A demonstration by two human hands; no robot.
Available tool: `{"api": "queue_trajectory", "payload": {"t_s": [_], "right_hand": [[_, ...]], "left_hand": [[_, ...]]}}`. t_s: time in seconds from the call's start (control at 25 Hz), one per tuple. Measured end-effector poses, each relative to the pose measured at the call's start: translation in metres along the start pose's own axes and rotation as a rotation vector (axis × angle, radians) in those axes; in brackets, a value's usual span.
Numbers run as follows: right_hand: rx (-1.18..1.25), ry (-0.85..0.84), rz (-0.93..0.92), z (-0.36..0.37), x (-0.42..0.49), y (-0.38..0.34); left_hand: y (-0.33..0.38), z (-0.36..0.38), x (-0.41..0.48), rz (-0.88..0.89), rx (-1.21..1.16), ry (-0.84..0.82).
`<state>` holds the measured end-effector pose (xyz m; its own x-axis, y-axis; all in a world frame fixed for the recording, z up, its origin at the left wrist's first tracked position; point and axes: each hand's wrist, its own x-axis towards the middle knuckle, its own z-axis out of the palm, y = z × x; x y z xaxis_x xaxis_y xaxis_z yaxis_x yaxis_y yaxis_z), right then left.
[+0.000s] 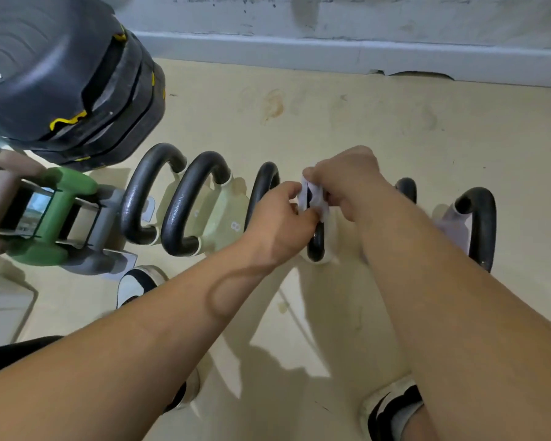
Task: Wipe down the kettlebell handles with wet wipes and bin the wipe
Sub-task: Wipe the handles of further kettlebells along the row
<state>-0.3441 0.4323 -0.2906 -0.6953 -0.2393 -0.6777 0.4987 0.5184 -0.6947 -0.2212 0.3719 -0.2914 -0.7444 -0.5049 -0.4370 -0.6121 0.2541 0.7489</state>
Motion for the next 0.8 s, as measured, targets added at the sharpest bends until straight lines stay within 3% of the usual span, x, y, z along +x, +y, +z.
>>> {"api": "queue_trajectory", "payload": {"t_s": [0.08,0.16,0.52,0.6,0.8], "right_hand": [[0.126,-0.012,0.061,-0.014,0.007,0.008],[0.084,0.020,0.055,-0.029,0.018,0.013],[-0.228,0.113,-0.284,-0.001,-0.001,-0.005],[-0.396,0.083,-0.269,0.012,-0.010,-0.011],[-0.500,0.004,-0.147,0.036,-0.002,-0.013]], "left_hand": [[0.001,0.000,-0.003,-0.036,-0.061,0.023],[0.003,0.003,-0.006,-0.059,-0.054,0.054],[0.005,0.006,-0.013,-0.123,-0.014,0.074],[0.006,0.007,-0.013,-0.109,-0.028,0.066],[-0.005,0.005,-0.012,-0.085,-0.114,0.060]]}}
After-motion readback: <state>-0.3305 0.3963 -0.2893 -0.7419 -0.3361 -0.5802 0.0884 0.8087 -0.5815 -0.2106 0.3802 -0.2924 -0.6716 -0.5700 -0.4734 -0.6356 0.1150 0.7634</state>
